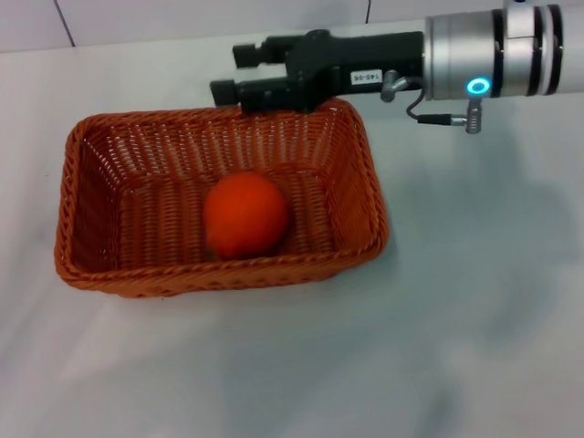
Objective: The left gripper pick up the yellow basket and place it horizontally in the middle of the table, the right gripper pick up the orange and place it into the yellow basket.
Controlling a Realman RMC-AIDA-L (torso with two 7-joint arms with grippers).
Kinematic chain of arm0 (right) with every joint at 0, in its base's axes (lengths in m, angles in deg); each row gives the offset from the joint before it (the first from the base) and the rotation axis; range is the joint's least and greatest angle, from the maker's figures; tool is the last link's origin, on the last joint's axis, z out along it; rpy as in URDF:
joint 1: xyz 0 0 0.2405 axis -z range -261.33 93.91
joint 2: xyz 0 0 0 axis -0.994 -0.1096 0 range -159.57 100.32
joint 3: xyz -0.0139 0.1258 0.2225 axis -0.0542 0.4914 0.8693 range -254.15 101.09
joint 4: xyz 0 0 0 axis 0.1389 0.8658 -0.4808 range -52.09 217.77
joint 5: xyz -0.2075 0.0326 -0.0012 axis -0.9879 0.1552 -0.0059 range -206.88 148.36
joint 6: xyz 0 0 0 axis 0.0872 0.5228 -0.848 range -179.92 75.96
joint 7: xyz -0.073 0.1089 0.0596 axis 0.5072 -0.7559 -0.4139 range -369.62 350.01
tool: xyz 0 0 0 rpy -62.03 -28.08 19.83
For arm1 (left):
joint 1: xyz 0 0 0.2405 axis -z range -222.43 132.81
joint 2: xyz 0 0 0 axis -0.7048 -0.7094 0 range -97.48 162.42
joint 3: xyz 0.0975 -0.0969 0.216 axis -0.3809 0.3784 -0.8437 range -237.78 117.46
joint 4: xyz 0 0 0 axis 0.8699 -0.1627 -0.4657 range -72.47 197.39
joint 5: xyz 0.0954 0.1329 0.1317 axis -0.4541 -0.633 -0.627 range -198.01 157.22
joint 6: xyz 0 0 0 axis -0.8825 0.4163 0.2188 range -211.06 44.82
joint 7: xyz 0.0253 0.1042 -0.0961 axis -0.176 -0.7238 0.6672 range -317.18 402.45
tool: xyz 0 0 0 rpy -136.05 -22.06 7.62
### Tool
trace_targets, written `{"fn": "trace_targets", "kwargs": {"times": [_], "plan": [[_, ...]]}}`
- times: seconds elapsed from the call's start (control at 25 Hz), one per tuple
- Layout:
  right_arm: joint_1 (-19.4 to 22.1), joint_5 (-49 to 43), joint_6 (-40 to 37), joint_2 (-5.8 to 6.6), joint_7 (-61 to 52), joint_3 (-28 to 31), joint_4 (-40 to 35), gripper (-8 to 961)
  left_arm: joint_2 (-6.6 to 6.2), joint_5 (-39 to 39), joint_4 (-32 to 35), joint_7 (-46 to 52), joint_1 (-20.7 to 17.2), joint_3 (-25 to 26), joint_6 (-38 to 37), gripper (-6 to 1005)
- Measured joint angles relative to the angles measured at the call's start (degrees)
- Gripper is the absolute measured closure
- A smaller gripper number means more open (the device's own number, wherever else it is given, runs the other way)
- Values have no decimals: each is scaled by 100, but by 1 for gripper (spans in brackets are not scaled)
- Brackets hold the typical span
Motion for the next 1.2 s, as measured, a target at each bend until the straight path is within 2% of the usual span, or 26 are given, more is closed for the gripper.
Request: {"fn": "trace_targets", "kwargs": {"times": [0.08, 0.2, 0.4, 0.56, 0.8, 1.2], "plan": [[192, 412, 9, -17, 400, 3, 13, 270, 3, 0, -4, -108, -13, 35, 6, 389], [543, 1266, 32, -43, 1347, 8, 218, 77, 2, 0, -73, -236, -34, 147, 1, 389], [994, 3243, -111, -47, 4071, 72, 1382, 48, 4, 0, -487, -738, -80, 418, -38, 389], [1136, 4638, -396, -61, 5893, 72, 2346, 25, 10, 0, -847, -1241, -115, 452, -136, 390], [1310, 5933, -451, -60, 6249, 164, 2945, 13, 23, 1, -1323, -1855, -177, 645, -423, 390], [1443, 6099, -197, -63, 6305, 528, 3171, 13, 37, 0, -1608, -2080, -228, 726, -492, 390]]}}
